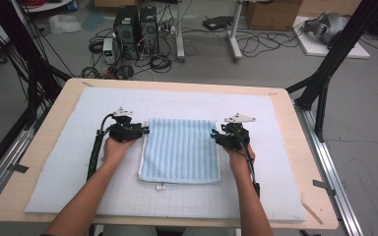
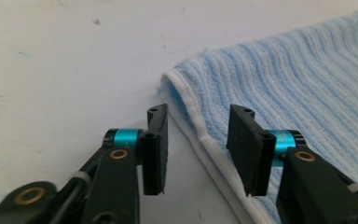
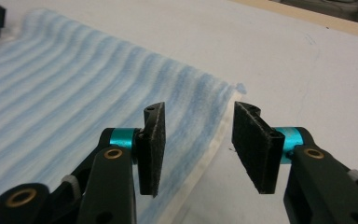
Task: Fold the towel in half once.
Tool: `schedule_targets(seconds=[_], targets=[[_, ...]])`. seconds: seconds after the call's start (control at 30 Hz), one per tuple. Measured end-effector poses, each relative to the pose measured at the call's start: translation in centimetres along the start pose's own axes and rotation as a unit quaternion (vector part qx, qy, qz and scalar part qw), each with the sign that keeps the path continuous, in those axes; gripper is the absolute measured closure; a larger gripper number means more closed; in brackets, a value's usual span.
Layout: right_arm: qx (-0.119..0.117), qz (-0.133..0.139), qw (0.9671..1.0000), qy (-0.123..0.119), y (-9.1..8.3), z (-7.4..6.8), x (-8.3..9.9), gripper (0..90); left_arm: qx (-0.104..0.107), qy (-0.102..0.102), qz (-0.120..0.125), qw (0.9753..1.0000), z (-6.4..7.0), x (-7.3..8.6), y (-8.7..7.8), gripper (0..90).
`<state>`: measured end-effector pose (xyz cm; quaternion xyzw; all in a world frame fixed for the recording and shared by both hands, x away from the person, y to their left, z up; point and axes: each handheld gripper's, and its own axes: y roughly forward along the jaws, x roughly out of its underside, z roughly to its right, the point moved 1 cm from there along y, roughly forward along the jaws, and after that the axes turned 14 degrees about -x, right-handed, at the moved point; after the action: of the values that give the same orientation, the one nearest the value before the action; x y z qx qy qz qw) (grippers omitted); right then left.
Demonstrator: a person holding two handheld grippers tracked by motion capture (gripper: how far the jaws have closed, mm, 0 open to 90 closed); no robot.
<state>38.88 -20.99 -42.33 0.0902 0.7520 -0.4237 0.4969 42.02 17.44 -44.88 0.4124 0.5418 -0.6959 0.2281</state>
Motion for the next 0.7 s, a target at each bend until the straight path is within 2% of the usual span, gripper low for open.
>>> schedule_targets(seconds=[0.07, 0.13, 0.2, 0.23, 0.3, 0.37, 0.43, 0.47, 0.57, 0.7], targets=[[-0.002, 0.001, 1.0, -0.003, -0.9, -0.4, 0.5, 51.6, 0.014, -0.012, 0.016, 0.9997, -0.4, 0.2, -0.8, 48.7], [-0.009, 0.009, 0.9999, -0.003, -1.7, -0.6, 1.1, 49.0, 0.033, -0.01, 0.021, 0.9992, -0.7, 0.3, -1.6, 42.7], [-0.014, 0.016, 0.9998, -0.007, -2.6, -0.9, 1.7, 43.9, 0.053, -0.001, 0.053, 0.9972, -0.7, 0.4, -2.7, 39.1], [-0.017, 0.019, 0.9997, -0.003, -3.0, -1.1, 2.0, 40.1, 0.057, 0.004, 0.069, 0.996, -0.7, 0.4, -3.2, 36.4], [-0.024, 0.025, 0.9994, 0.001, -3.7, -1.4, 2.4, 35.1, 0.061, 0.003, 0.09, 0.9941, -0.6, 0.6, -4.1, 28.1], [-0.024, 0.025, 0.9993, -0.013, -4.4, -1.8, 2.7, 31.6, 0.061, 0.002, 0.105, 0.9926, -0.7, 0.9, -4.7, 17.6], [-0.024, 0.023, 0.9992, -0.023, -4.8, -2.2, 2.9, 27.0, 0.067, 0.006, 0.116, 0.9909, -0.8, 1.1, -5.2, 17.4], [-0.023, 0.022, 0.9991, -0.029, -5.0, -2.3, 3.0, 23.8, 0.065, 0.01, 0.118, 0.9909, -0.8, 1.1, -5.4, 17.5], [-0.009, 0.019, 0.999, -0.038, -5.3, -2.7, 3.1, 13.3, 0.068, 0.006, 0.127, 0.9896, -1.0, 1.2, -6.0, 17.4], [-0.006, 0.032, 0.9981, -0.052, -5.8, -2.7, 3.2, 12.0, 0.076, 0.014, 0.133, 0.9881, -0.9, 1.4, -6.4, 17.5]])
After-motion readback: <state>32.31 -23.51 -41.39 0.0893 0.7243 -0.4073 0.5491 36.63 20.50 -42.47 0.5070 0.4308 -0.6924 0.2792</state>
